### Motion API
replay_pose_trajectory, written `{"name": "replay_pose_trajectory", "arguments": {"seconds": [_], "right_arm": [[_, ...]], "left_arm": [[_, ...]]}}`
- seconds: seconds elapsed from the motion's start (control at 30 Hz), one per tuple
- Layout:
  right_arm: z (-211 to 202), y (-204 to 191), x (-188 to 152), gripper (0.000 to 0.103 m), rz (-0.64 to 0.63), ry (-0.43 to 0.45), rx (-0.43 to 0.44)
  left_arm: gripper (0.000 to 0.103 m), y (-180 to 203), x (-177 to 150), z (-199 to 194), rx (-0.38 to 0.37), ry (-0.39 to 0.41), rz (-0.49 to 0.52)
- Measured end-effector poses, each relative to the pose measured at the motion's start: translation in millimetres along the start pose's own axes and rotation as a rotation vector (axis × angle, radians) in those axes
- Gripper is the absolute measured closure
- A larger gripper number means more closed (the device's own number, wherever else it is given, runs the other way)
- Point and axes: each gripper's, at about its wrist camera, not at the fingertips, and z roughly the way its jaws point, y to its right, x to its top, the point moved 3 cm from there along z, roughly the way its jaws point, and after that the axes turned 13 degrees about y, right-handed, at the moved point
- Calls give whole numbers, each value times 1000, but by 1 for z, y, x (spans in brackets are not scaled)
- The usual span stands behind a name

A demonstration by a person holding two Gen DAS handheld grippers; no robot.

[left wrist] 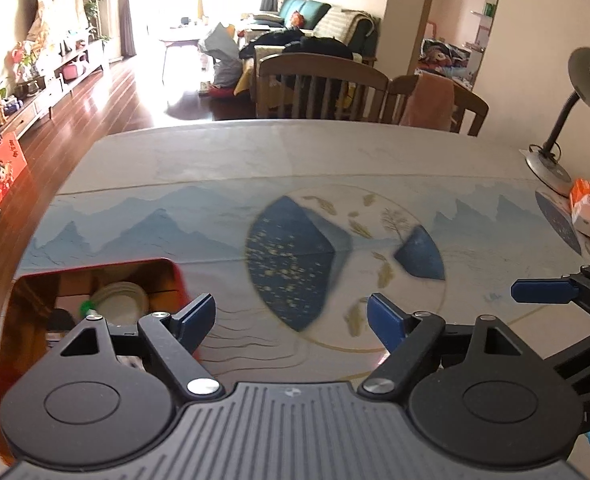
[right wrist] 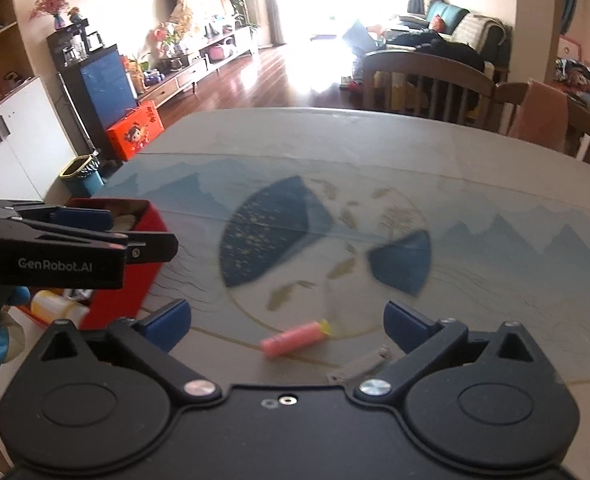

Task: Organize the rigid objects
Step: 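Move left gripper toward pink tube while right gripper moves toward silver nail clipper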

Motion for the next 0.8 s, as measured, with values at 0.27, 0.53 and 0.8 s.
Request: {"name": "replay_pose_trajectory", "arguments": {"seconds": [0.27,0.53,0.8], "right_arm": [[1,30,-18,0,23,-37,-21],[17,48,-46,0,-22,-107,-44],[32,79,-49,2,56,-137,-119]], "left_arm": [[20,32,-19,25,-37,-69,18],[20,54,-42,51,-83,-155,48],[20,57,-55,72,-73,-187,55]]}}
